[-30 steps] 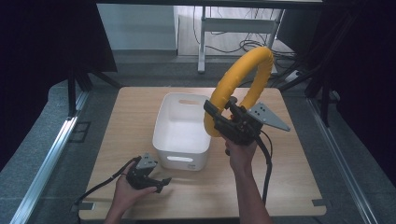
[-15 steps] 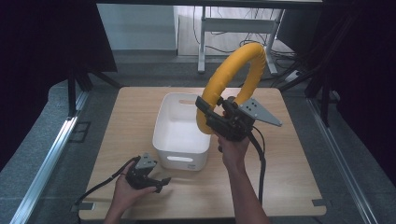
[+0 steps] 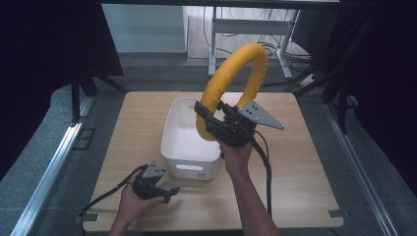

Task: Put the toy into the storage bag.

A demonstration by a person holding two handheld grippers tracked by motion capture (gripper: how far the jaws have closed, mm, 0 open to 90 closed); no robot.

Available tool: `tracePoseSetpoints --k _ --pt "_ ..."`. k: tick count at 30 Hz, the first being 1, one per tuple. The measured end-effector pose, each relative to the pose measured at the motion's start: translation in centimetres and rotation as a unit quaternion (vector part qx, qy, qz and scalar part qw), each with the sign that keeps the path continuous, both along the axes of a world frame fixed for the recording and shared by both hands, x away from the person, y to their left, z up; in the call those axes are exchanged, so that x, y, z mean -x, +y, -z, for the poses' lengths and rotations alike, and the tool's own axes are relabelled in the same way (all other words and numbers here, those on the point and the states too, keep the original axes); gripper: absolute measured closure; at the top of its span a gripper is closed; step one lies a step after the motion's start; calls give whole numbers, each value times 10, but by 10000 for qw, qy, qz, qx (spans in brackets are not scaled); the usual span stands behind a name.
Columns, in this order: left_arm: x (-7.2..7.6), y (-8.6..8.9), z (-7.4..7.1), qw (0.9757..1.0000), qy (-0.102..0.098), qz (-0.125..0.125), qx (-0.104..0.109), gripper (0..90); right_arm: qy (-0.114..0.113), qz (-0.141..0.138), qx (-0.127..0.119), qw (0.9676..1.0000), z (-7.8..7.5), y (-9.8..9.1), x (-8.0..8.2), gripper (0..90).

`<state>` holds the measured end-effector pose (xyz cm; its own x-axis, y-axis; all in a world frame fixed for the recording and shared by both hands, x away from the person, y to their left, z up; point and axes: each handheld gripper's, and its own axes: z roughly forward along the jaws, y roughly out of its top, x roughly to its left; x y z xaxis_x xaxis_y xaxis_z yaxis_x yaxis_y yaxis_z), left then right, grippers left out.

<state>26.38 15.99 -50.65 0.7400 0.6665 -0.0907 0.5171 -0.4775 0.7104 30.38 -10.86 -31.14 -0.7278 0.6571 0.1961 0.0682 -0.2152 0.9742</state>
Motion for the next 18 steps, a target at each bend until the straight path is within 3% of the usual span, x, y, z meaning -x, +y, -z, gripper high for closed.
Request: tracePoseSetpoints --k 18 --pt "0 0 0 10000 -3 5 6 156 3 -183 21 9998 3 24 -1 479"
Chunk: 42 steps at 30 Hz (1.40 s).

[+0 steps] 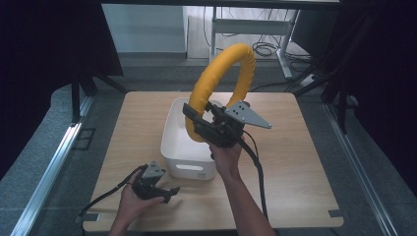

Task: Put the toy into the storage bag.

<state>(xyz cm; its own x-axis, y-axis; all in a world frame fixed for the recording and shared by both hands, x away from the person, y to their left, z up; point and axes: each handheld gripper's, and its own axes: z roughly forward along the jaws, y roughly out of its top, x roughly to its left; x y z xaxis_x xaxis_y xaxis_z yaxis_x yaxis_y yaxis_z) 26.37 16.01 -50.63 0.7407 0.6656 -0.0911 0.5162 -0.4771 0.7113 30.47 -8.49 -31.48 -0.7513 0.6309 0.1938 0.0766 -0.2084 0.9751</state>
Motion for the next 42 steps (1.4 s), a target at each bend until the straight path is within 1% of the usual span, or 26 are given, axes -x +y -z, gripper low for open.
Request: tracePoseSetpoints --k 5,10,21,33,35,42 --pt "0 0 0 10000 0 13 -5 156 -38 -64 42 10000 2 9 3 478" --pt "0 1 -1 10000 -7 12 3 156 -13 -183 90 9998 6 19 4 478" --pt "0 0 0 10000 1 21 4 156 73 -287 151 9994 14 35 4 478" --pt "0 0 1 10000 16 68 -58 156 138 -307 136 9993 20 44 5 477" --pt "0 0 1 10000 16 58 -29 156 143 -316 153 9993 21 46 5 477" --pt "0 -1 1 10000 28 58 -38 156 193 -338 142 9991 24 49 4 477"
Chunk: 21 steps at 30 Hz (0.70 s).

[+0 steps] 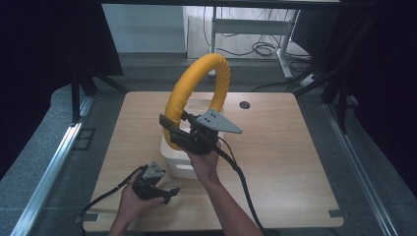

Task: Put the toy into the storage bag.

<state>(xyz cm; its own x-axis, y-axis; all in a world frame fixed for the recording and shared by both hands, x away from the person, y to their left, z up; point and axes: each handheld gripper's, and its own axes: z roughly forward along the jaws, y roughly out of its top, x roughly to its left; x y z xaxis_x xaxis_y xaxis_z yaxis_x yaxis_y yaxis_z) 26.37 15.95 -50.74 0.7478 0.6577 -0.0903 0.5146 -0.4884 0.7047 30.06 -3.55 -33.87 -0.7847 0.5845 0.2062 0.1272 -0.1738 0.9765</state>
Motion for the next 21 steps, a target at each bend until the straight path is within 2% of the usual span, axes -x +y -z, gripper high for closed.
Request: tracePoseSetpoints --k 13,21 --pt "0 -1 1 10000 23 16 -29 156 -1 53 70 10000 14 12 1 476" --pt "-1 -2 3 10000 40 41 -35 156 82 115 102 9998 24 16 -1 476"
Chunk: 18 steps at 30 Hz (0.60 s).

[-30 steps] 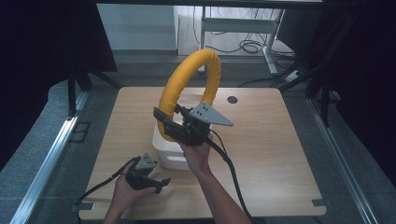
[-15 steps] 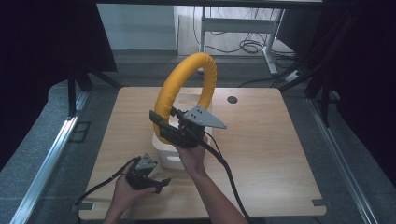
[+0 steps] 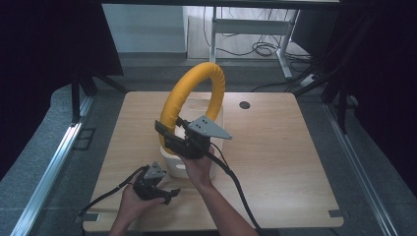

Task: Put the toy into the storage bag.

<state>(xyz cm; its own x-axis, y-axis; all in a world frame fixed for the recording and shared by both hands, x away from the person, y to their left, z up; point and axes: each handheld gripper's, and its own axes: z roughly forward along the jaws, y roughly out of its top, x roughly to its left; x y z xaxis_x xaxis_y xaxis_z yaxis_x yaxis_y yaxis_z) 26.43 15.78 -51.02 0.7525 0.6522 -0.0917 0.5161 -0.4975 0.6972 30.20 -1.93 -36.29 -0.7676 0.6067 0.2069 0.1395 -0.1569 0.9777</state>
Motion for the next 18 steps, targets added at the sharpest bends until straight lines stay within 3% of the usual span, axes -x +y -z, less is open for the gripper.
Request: tracePoseSetpoints --k 18 --pt "0 0 1 10000 -2 20 -44 155 315 44 -58 9995 19 -1 -8 475"
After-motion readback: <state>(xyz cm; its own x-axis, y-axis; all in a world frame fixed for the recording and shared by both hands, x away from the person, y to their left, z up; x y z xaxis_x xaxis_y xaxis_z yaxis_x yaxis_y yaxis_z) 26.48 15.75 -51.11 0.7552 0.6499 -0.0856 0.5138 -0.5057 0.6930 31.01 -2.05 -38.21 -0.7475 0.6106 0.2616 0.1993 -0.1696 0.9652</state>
